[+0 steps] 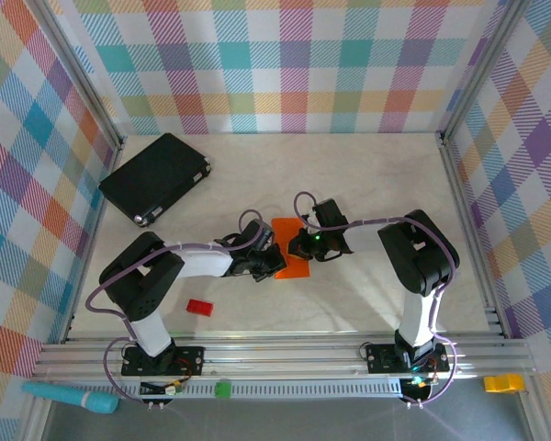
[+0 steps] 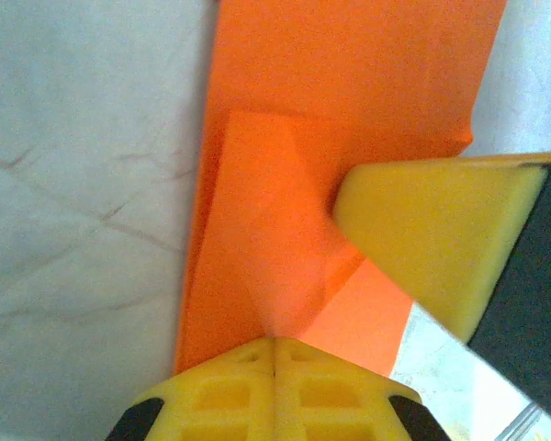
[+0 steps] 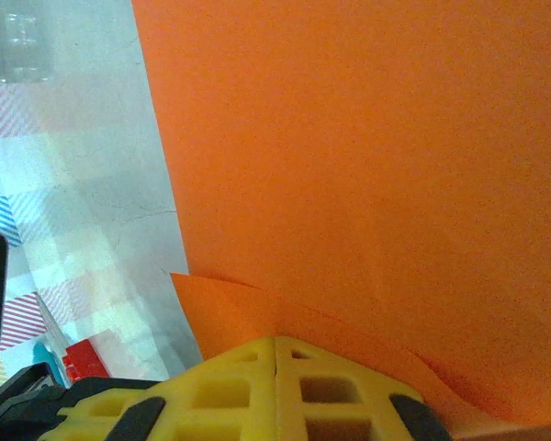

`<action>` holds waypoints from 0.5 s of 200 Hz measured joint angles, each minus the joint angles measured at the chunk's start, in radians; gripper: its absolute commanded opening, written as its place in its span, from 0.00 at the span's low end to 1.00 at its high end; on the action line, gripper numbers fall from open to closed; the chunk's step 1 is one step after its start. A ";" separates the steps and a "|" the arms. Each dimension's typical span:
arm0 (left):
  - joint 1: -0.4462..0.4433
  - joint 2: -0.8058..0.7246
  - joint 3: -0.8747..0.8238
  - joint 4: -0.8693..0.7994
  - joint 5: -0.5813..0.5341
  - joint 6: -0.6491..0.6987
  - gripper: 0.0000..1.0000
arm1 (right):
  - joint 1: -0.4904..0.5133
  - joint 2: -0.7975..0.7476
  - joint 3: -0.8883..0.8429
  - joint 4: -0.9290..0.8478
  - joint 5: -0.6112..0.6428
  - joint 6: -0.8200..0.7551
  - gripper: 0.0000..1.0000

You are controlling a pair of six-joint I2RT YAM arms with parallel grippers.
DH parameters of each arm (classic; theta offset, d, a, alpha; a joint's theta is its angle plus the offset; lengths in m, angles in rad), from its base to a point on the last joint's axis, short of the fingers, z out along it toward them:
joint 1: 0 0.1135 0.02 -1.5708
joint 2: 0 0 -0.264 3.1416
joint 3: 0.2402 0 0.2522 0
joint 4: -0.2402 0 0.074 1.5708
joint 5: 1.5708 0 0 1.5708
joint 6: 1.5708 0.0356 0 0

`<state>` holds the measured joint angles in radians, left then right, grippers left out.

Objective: Fold a paper plane with a square sheet of paper (pick it up from the middle)

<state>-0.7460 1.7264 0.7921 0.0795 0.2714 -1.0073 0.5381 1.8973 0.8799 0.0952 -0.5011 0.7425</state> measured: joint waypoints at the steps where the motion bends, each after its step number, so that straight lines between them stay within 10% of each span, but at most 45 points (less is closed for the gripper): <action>1: 0.000 -0.001 -0.001 0.000 0.000 0.000 0.00 | 0.000 0.000 0.000 0.000 0.000 0.000 0.01; 100: -0.001 -0.053 0.039 -0.132 0.020 0.070 0.00 | -0.001 0.003 0.008 0.002 -0.006 0.000 0.01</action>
<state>-0.7467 1.6733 0.8307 -0.0528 0.2913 -0.9375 0.5369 1.9003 0.8875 0.0971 -0.5072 0.7425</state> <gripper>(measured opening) 0.043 0.042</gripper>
